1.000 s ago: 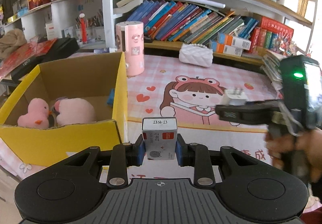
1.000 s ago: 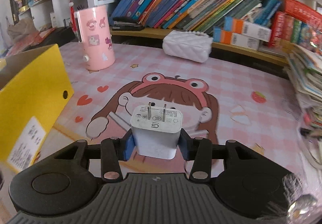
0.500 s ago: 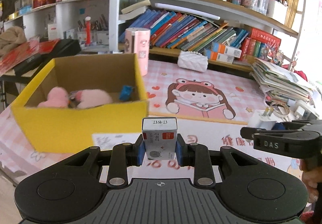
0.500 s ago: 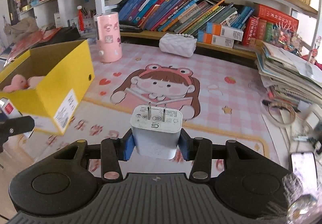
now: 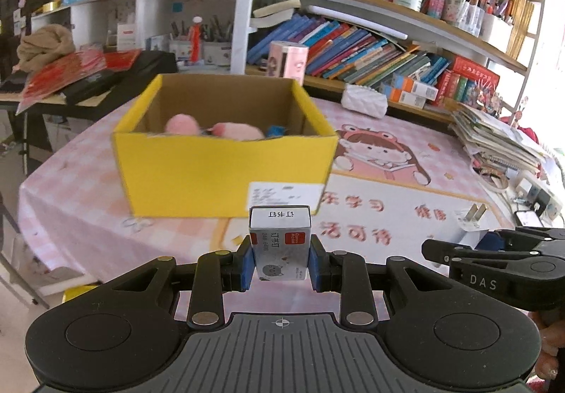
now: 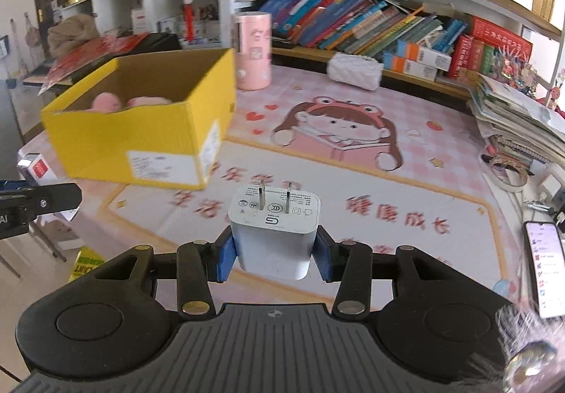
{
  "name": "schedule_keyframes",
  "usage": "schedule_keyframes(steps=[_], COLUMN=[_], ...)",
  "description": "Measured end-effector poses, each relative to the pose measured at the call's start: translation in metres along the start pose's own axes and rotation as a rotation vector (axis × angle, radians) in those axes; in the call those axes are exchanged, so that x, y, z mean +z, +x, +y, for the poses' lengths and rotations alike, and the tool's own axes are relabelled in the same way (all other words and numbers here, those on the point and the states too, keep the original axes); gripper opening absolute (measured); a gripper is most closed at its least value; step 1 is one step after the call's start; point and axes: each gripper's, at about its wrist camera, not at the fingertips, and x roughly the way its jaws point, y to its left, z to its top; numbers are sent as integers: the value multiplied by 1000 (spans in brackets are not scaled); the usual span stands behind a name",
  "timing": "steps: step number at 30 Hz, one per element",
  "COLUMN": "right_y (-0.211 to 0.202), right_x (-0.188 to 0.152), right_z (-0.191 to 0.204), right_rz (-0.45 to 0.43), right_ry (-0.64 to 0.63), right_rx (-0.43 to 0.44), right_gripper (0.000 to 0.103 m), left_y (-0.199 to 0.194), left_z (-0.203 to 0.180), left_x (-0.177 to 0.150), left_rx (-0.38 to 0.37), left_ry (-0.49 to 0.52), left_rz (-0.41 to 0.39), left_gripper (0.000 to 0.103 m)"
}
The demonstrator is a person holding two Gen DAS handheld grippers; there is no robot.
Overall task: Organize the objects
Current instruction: 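Carry the small box and charger over the yellow box with both tools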
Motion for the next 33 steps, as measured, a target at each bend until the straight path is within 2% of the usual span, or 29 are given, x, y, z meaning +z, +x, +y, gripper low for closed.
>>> schedule_keyframes(steps=[8,18,24,33], right_y=[-13,-22,-21,-10], right_x=[-14,-11,-6,-1], right_z=[54,113,128,126], right_rz=[-9,-31,-23,-1], right_ry=[-53,-164,-179,-172], right_rx=[57,142,162,147], right_gripper=[42,42,42,42], left_y=[-33,-65,-68,-53], left_z=[36,73,82,81], left_x=[-17,-26,-26,-18], left_rx=[30,90,97,78], left_ry=[-22,-79,-87,-72], left_rz=[-22,-69,-78,-55], left_gripper=[28,28,28,28])
